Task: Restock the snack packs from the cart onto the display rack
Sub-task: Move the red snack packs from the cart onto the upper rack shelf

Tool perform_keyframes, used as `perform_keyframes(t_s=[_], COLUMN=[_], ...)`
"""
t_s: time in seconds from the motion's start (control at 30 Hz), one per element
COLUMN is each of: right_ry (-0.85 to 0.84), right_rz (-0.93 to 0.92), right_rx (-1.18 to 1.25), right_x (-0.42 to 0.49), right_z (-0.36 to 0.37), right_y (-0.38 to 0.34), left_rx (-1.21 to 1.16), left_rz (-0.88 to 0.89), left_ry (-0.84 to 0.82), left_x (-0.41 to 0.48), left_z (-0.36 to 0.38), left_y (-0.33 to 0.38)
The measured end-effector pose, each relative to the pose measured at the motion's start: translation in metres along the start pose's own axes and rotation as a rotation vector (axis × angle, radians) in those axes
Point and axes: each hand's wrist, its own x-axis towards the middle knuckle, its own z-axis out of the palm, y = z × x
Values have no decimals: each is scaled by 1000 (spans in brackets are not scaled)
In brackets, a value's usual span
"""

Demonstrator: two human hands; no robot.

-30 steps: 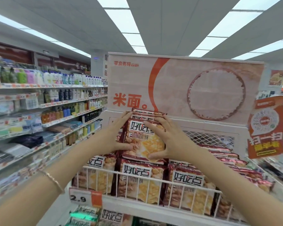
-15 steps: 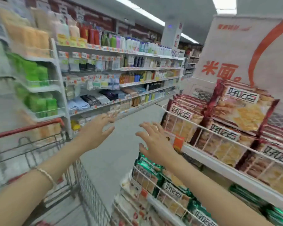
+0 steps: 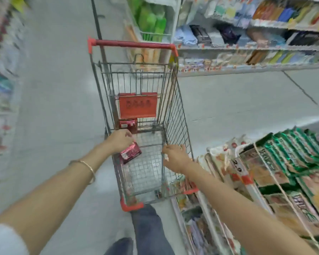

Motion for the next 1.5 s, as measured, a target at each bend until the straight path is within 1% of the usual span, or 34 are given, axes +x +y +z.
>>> perform_keyframes(t_s=[0.07, 0.17, 0.27, 0.43, 0.5, 0.6, 0.67, 0.73, 0.8, 0.83, 0.87, 0.9, 0.97, 1.0, 1.03, 1.07, 1.13, 1.17, 1.2, 1.23, 1.33, 1.37, 1.4, 1.5], right_ry=[-113, -201, -234, -218, -199, -102, -63, -38, 15, 49, 84, 116, 165, 180, 180, 135, -84, -195, -267, -288, -201, -190, -200, -220], right_rz=[5, 16, 40, 95, 129, 203, 261, 275, 277, 288, 303, 325, 396, 425, 442, 441, 351, 289, 237, 194, 170, 175, 186, 306], right_rx=[-3, 2, 52, 146, 189, 286, 415, 560, 705, 771, 839, 907, 1033, 1086, 1130, 1166, 1195, 1188, 1156, 1106, 986, 959, 943, 910], right_x=[22, 55, 91, 149, 167, 191, 207, 221, 232, 237, 242, 247, 257, 261, 265, 269, 274, 275, 275, 274, 276, 275, 274, 274], right_z=[18, 37, 55, 88, 99, 114, 121, 128, 130, 128, 125, 121, 105, 96, 87, 80, 68, 65, 63, 62, 64, 68, 73, 94], right_y=[3, 14, 32, 70, 85, 99, 99, 94, 89, 86, 84, 81, 77, 75, 75, 75, 77, 77, 78, 78, 77, 77, 75, 71], left_rx=[-16, -32, -48, -53, 83, 346, 477, 587, 611, 560, 453, 260, -390, -709, -983, -1203, -1519, -1625, -1686, -1719, -1871, -1911, -1917, -1788], left_rz=[-54, -125, -201, -401, -443, -417, -378, -341, -344, -356, -394, -459, -608, -668, -716, -756, -779, -798, -827, -857, -843, -829, -812, -797], left_ry=[-33, -115, -164, -166, -183, -197, -235, -245, -218, -213, -211, -198, -175, -219, -311, -413, -558, -575, -550, -510, -424, -353, -266, -27], left_x=[13, 41, 86, 165, 196, 224, 232, 236, 241, 243, 242, 243, 238, 233, 225, 216, 201, 195, 189, 187, 181, 178, 175, 165], left_z=[17, 46, 77, 134, 165, 203, 215, 219, 220, 219, 212, 205, 181, 169, 158, 149, 138, 137, 138, 142, 151, 151, 152, 160], left_y=[-17, -31, -40, -78, -116, -161, -172, -178, -178, -174, -162, -151, -120, -106, -97, -88, -76, -72, -69, -68, -70, -70, -69, -69])
